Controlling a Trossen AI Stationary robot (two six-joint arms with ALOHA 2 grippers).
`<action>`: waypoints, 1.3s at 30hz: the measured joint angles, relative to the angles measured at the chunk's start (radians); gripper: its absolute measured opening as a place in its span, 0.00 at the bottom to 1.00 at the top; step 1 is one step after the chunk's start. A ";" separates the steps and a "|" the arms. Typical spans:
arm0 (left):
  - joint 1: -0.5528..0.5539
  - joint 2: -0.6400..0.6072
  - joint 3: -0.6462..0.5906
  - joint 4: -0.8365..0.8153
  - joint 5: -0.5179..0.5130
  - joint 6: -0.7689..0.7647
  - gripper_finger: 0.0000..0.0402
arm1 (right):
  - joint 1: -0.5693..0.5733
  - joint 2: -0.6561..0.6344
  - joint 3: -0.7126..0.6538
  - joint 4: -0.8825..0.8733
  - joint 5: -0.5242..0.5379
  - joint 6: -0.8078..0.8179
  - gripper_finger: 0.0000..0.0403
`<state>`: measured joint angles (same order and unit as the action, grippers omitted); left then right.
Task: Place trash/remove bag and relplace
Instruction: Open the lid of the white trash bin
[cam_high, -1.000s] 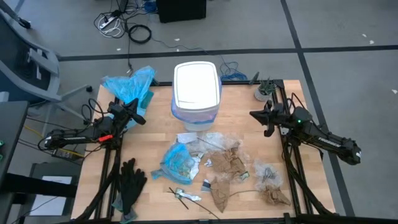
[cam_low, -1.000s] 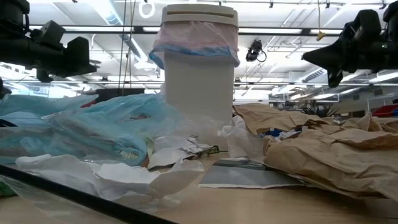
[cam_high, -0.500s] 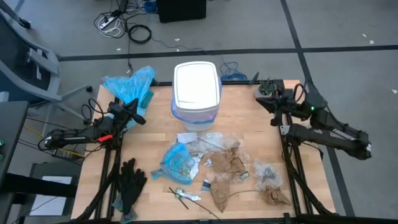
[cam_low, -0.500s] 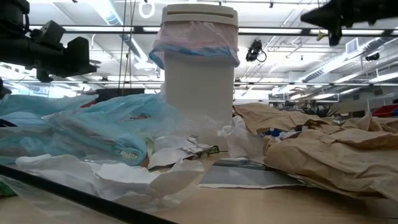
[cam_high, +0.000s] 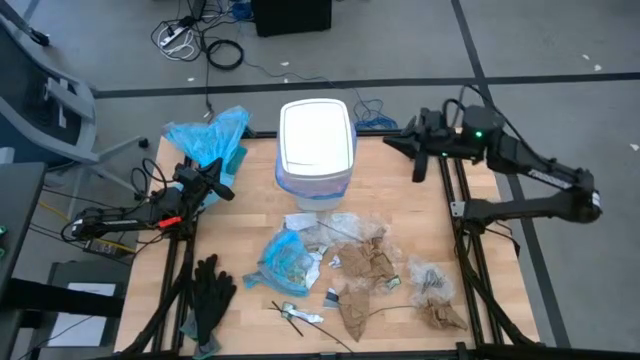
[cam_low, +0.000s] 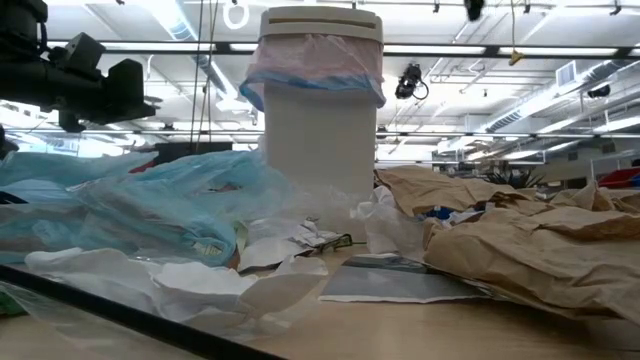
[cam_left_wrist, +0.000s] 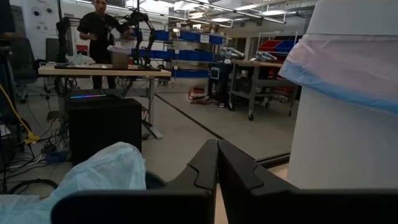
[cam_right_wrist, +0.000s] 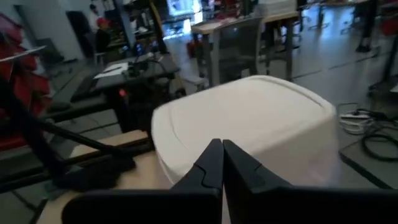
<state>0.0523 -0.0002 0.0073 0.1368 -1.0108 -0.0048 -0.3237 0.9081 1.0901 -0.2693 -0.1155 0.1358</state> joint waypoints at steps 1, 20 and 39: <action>0.000 0.000 0.000 0.000 0.000 0.000 0.05 | 0.017 0.030 0.028 -0.010 0.007 0.000 0.00; 0.000 0.000 0.000 0.000 0.000 0.000 0.05 | 0.265 0.550 0.550 -0.214 0.175 -0.068 0.00; 0.000 0.000 0.000 0.000 0.000 0.000 0.05 | 0.270 0.678 0.629 -0.352 0.226 0.019 0.00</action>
<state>0.0525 -0.0002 0.0072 0.1371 -1.0109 -0.0048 -0.0532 1.5856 1.7187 -0.6213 0.1102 0.1547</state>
